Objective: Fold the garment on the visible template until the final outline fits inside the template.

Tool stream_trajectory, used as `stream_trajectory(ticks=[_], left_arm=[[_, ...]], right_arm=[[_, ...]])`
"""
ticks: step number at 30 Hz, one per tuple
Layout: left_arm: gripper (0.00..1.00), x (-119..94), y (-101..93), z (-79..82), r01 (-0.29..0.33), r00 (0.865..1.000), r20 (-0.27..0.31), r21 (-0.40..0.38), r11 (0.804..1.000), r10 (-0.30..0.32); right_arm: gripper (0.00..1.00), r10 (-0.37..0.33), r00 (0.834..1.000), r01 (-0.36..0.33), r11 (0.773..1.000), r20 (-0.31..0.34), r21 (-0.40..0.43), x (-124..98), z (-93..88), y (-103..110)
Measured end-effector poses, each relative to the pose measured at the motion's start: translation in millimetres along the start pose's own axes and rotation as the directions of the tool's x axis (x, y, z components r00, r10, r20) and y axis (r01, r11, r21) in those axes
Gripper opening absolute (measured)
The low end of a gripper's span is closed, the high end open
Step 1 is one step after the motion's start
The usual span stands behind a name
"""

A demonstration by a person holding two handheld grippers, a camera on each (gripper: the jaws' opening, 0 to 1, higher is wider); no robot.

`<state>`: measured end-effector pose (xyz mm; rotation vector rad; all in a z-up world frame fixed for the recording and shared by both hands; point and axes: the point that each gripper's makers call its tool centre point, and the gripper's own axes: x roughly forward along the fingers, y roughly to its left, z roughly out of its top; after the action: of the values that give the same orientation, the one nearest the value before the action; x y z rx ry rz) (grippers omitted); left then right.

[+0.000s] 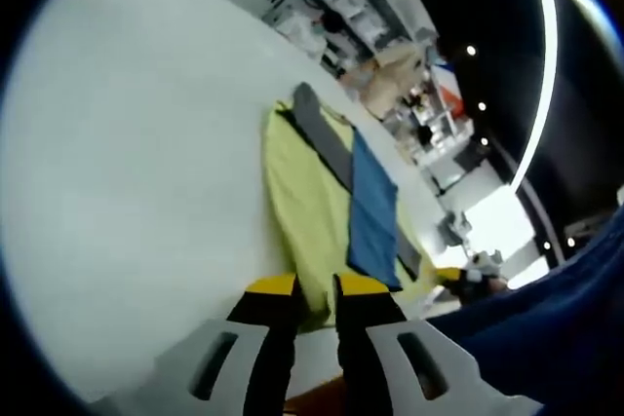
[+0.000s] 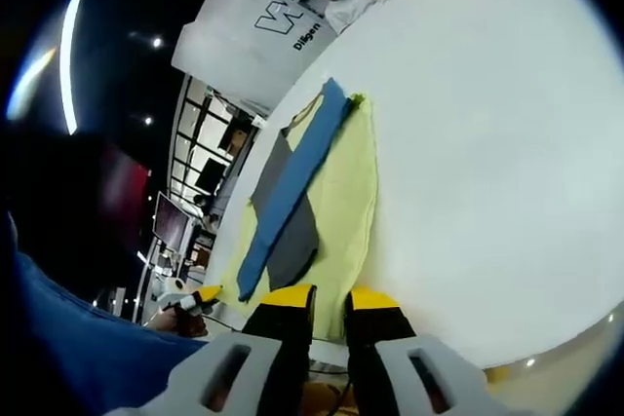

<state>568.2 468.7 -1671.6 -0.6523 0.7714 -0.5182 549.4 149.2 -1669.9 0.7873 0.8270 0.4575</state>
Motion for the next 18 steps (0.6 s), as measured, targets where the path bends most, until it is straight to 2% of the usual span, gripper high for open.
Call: stream_trajectory(ticks=[7, 11, 15, 18], left_arm=[[0.02, 1.8, 4.2, 1.1, -0.021, 1.0, 0.005, 0.016, 1.0, 0.021], [0.02, 1.8, 9.5, 1.3, -0.042, 0.999, 0.004, 0.039, 0.998, 0.042], [0.01, 2.2, 11.2, -0.2, -0.049, 0.999, -0.011, 0.086, 0.995, 0.051], [0.01, 0.5, 13.3, -0.5, -0.056, 0.998, -0.014, 0.082, 0.995, 0.058]], right_arm=[[0.0, -0.011, 1.0, 0.011, 1.0, 0.014, -0.002, 4.3, 2.3, -3.6], [0.0, -0.029, 0.999, 0.029, 0.999, 0.02, -0.019, 5.2, 2.6, -6.2], [0.0, -0.033, 0.998, 0.034, 0.999, 0.053, -0.008, 5.8, 6.3, -8.2], [0.0, -0.033, 0.998, 0.034, 0.999, 0.059, -0.006, 4.8, 4.9, -7.4]])
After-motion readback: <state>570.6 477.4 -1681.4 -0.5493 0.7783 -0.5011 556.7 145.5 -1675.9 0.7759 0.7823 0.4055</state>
